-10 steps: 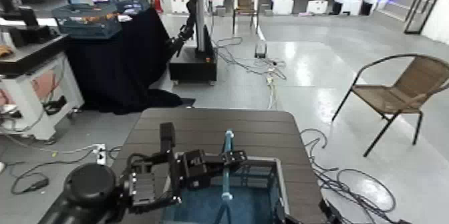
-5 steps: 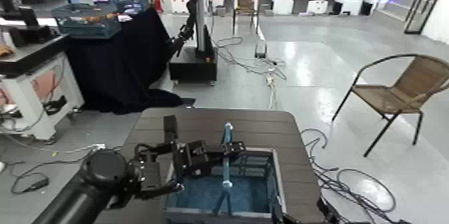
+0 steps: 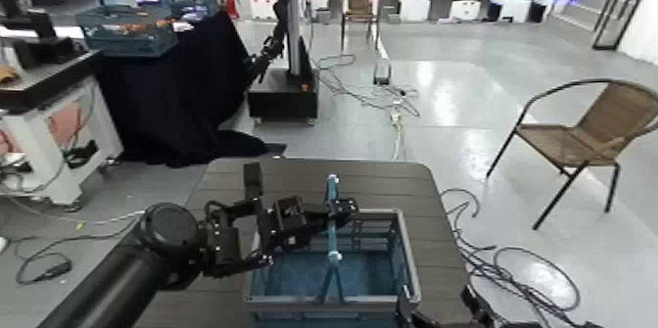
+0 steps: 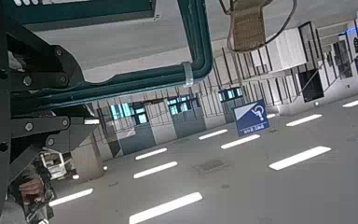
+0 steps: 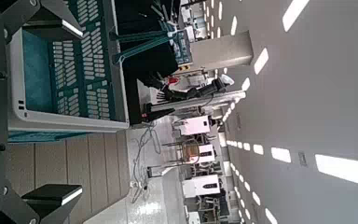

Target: Place the crate on the table.

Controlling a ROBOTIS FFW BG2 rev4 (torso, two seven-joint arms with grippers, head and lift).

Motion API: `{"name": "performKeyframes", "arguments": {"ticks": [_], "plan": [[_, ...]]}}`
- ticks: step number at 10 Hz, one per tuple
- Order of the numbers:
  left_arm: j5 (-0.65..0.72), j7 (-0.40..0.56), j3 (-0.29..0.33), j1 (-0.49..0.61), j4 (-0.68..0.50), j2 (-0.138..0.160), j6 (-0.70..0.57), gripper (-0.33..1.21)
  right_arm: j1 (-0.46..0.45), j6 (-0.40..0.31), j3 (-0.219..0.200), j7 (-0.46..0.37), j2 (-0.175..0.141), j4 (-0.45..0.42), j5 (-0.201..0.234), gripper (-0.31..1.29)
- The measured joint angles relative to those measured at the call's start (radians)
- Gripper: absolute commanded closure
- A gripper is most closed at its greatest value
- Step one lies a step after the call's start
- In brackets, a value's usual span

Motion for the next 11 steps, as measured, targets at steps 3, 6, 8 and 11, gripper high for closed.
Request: {"name": "performKeyframes", "arguments": {"ticks": [3,6,8,11], "plan": [[-0.031,-0.040,-0.028,-0.048,0.073,-0.010,-0.009,1.20,-0.006,0.000,0.006,0.001,-0.002,0.002,-0.003,0.15],[-0.052,-0.053,-0.040,-0.069,0.129,-0.017,-0.025,1.02,-0.010,-0.004,0.008,0.001,-0.004,0.005,-0.005,0.15],[-0.064,-0.064,-0.040,-0.074,0.147,-0.018,-0.042,0.37,-0.010,-0.006,0.008,0.002,-0.004,0.006,-0.006,0.15],[-0.093,-0.077,-0.038,-0.078,0.152,-0.018,-0.053,0.05,-0.012,-0.008,0.007,0.003,-0.005,0.008,-0.009,0.15]]}}
